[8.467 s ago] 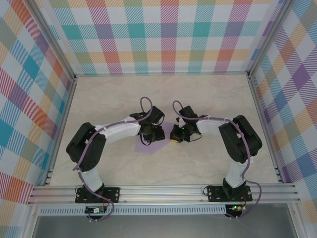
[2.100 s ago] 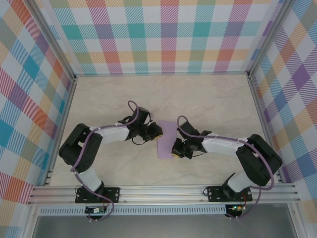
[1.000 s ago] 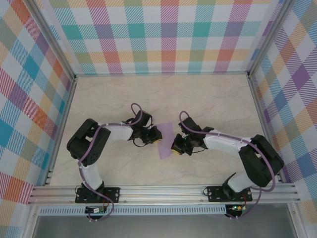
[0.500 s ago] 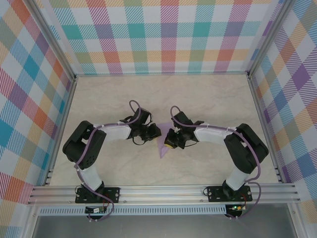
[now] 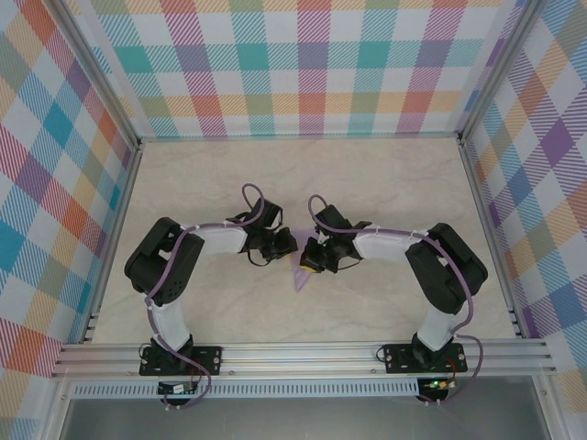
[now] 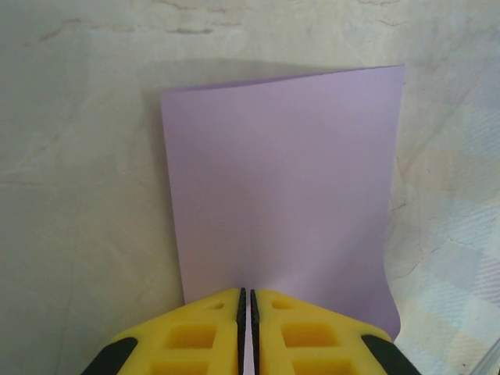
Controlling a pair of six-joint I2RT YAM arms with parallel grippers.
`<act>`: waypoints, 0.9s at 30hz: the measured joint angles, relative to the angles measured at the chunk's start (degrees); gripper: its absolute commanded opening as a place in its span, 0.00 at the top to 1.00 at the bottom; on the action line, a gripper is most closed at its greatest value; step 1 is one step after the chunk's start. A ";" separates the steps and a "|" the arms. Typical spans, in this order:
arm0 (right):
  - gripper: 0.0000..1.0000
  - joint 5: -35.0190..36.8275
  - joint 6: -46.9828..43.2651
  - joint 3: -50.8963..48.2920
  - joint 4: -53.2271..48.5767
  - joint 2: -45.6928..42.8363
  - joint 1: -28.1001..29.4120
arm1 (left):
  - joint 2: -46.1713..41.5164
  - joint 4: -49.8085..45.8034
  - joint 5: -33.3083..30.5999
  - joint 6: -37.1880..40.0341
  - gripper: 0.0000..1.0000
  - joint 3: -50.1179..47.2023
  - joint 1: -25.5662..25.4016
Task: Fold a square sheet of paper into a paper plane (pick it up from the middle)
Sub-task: Third fold the triangle at the center of the table.
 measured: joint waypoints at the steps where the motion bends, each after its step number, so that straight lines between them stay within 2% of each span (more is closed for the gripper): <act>1: 0.94 -0.09 -0.04 0.02 0.02 0.13 0.02 | 0.02 0.00 0.00 0.00 0.88 0.00 0.00; 27: 0.93 -1.11 -2.54 0.79 1.09 3.02 0.42 | 0.04 0.00 0.02 0.02 0.88 0.00 0.00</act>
